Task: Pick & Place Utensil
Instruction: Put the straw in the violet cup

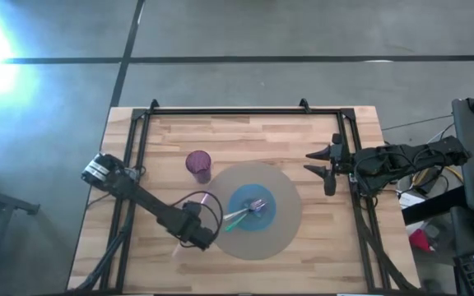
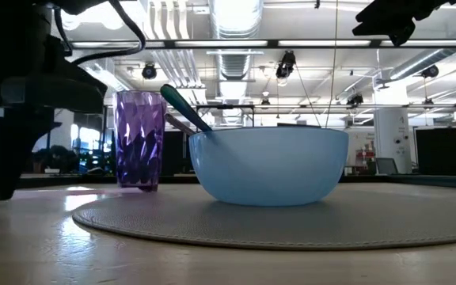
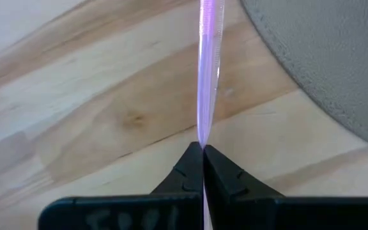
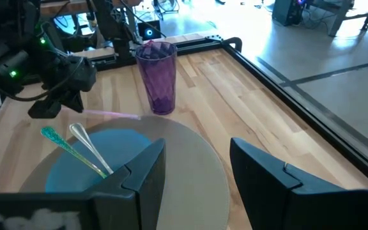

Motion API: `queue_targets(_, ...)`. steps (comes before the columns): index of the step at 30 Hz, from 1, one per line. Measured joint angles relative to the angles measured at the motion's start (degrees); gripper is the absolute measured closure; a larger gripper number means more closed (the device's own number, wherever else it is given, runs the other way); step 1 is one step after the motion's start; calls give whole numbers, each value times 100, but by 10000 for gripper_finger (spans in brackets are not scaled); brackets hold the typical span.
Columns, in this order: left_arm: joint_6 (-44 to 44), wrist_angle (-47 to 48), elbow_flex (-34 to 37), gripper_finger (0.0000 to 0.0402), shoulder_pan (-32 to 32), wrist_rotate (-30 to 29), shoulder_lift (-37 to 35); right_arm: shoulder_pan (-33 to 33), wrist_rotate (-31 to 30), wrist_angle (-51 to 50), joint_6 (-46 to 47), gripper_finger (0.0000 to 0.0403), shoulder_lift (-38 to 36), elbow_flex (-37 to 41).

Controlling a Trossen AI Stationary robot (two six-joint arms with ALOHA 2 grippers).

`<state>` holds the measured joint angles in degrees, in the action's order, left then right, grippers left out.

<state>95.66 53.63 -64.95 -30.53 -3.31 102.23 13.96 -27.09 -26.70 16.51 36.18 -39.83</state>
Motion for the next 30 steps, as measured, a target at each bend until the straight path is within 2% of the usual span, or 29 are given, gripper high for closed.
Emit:
queue_targets(23, 31, -5, -142, 401, -487, -210, -1060, -1, 0, 22, 111, 234, 0, 0)
queue_targets(30, -57, -6, -302, 401, -624, -568, -1495, 1, 0, 22, 142, 234, 0, 0)
